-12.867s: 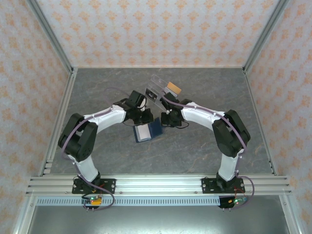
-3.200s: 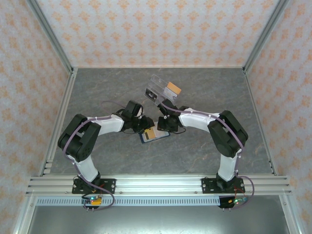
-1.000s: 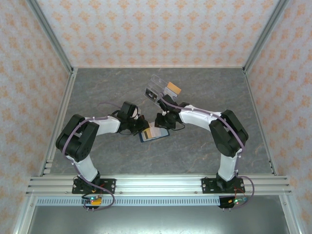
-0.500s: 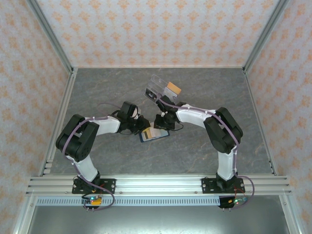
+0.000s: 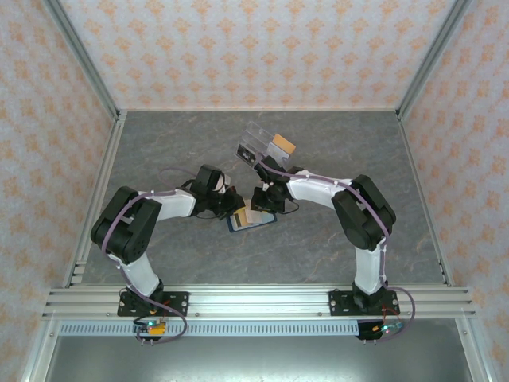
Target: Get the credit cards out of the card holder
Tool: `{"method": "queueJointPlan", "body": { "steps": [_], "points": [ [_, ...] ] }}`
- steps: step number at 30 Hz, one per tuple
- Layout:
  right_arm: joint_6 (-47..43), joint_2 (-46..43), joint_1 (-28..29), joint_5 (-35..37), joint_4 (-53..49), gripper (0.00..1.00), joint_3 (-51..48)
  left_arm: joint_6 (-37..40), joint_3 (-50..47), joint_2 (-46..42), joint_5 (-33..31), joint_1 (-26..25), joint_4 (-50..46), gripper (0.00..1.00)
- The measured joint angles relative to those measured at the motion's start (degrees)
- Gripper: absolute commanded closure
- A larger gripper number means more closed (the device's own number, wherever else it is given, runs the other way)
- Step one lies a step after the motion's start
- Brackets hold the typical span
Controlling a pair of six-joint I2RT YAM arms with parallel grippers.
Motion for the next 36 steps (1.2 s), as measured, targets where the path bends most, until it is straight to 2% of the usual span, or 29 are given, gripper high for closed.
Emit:
{"method": "queueJointPlan", "body": {
  "steps": [7, 14, 20, 29, 36],
  "points": [
    [-0.2, -0.3, -0.6, -0.9, 0.1, 0.68, -0.1, 4.3, 0.0, -5.6, -2.1, 1.9, -7.4, 1.0],
    [-1.7, -7.5, -3.5, -5.2, 1.4, 0.52, -1.4, 9.8, 2.5, -11.5, -6.5, 3.6, -17.7, 1.0],
    [0.2, -13.3, -5.8, -10.3, 7.8, 0.4, -2.6, 11.6, 6.2, -16.3, -7.8, 4.8, -22.6, 1.0],
    [8.4, -13.5, -8.0, -18.9, 21.2, 0.23, -6.4, 8.9, 9.6, -21.4, -6.8, 5.2, -20.3, 1.0],
    [16.7, -13.5, -9.3, -24.6, 32.9, 0.23, -7.4, 2.2, 9.6, -21.4, -3.4, 5.6, -12.5, 1.0]
  ]
}}
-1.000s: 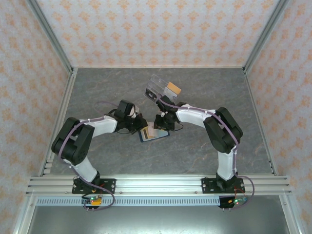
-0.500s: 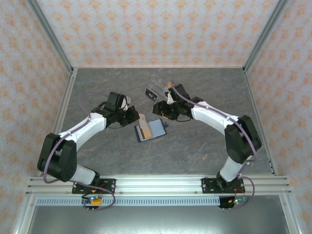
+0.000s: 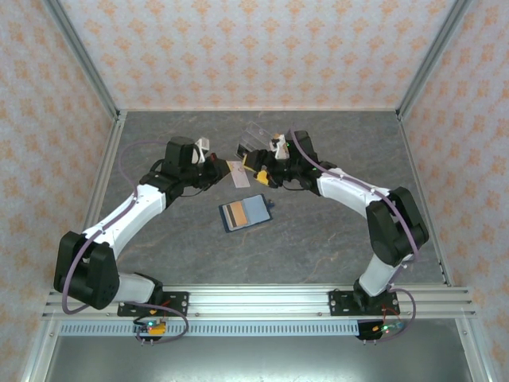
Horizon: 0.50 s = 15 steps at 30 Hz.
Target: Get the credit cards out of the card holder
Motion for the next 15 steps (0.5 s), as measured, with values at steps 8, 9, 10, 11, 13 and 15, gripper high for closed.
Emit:
{"method": "queueJointPlan", "body": {
  "steps": [8, 9, 10, 11, 13, 15],
  "points": [
    [9.6, 0.2, -0.2, -6.3, 15.3, 0.4, -2.8, -6.8, -1.7, 0.0, 3.1, 1.0, 8.7, 1.0],
    [10.5, 0.3, -0.2, -6.7, 16.2, 0.46, -3.2, -7.5, -2.1, 0.0, 3.4, 1.1, 9.4, 1.0],
    [10.7, 0.2, -0.2, -7.0, 16.6, 0.49, -3.5, -7.9, -2.2, 0.0, 3.6, 1.2, 9.8, 1.0],
    [11.1, 0.2, -0.3, -7.2, 16.9, 0.53, -3.7, -8.2, -2.4, 0.0, 3.9, 1.5, 10.4, 1.0],
    [11.0, 0.2, -0.6, -7.4, 17.1, 0.61, -3.9, -8.6, -2.7, 0.0, 4.7, 1.8, 11.4, 1.0],
    [10.9, 0.2, -0.8, -7.4, 17.4, 0.68, -4.0, -9.1, -3.1, 0.0, 5.4, 2.2, 12.2, 1.0]
  ]
}}
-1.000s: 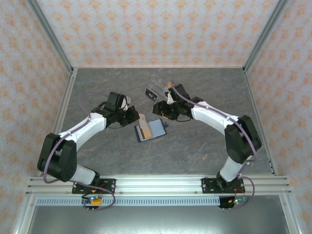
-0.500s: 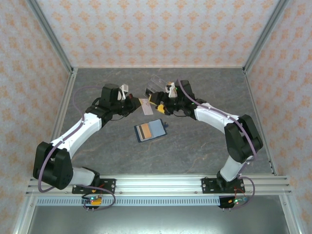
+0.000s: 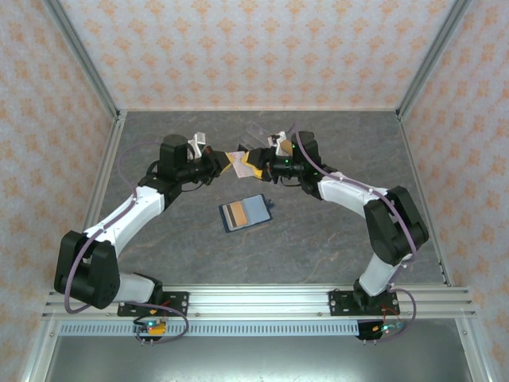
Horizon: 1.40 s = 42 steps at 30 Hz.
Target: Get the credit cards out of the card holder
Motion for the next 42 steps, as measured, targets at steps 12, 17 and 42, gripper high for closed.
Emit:
{"method": "queueJointPlan", "body": {
  "steps": [12, 17, 42],
  "points": [
    [-16.1, -3.1, -0.2, 6.6, -14.8, 1.0, 2.1, 4.8, -0.7, 0.1, -3.9, 0.4, -9.8, 0.45],
    [-33.2, -3.7, -0.2, 19.6, -30.8, 1.0, 10.0, 11.0, 1.5, 0.1, -13.5, 0.8, -20.8, 0.18],
    [-85.9, 15.6, -7.8, 33.8, -53.5, 1.0, 36.3, 20.4, 4.8, 4.1, -27.5, 1.9, -32.7, 0.0]
  ]
}}
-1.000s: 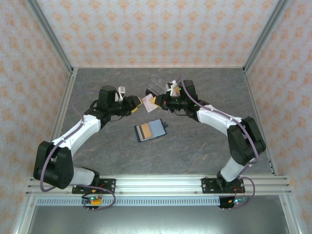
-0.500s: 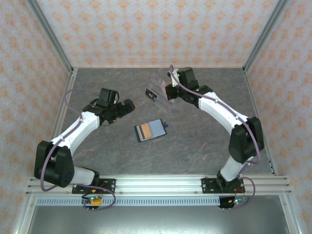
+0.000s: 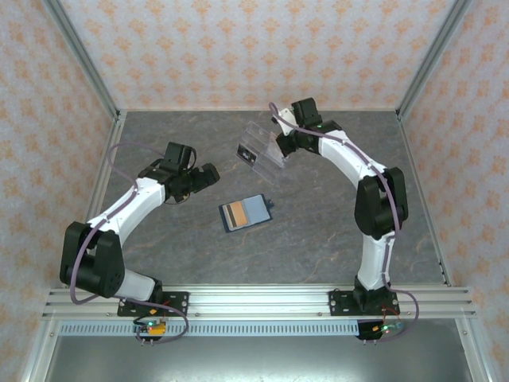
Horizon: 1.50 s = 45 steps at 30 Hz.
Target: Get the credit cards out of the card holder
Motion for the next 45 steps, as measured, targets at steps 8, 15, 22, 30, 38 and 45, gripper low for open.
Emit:
{"method": "queueJointPlan", "body": {
  "steps": [8, 15, 22, 30, 38, 45],
  "points": [
    [-2.3, 2.2, -0.2, -2.1, -2.9, 1.0, 1.5, 0.0, 0.0, 0.4, 0.0, 0.0, 0.0, 0.0],
    [-2.4, 4.2, -0.2, -1.7, -3.2, 0.93, 2.7, 0.0, 0.0, 1.9, 0.9, 0.0, 0.0, 0.0],
    [-2.3, 5.7, -0.1, -1.6, -3.6, 0.83, 4.3, 0.3, 0.0, 2.2, 2.2, 0.0, 0.0, 0.0],
    [-2.1, 5.8, -0.1, -0.8, -5.6, 0.69, 6.1, 0.4, 0.0, 2.6, 3.3, 0.0, 0.1, 0.0],
    [3.8, 4.0, 0.1, -0.7, -8.5, 0.54, 8.0, 0.0, -0.9, 2.6, 3.7, 0.0, 0.3, 0.0],
    [17.2, -6.3, 3.8, 1.8, -8.5, 0.46, 0.2, -1.9, -3.2, 2.6, 3.7, 0.0, 0.9, 0.0]
  ]
}}
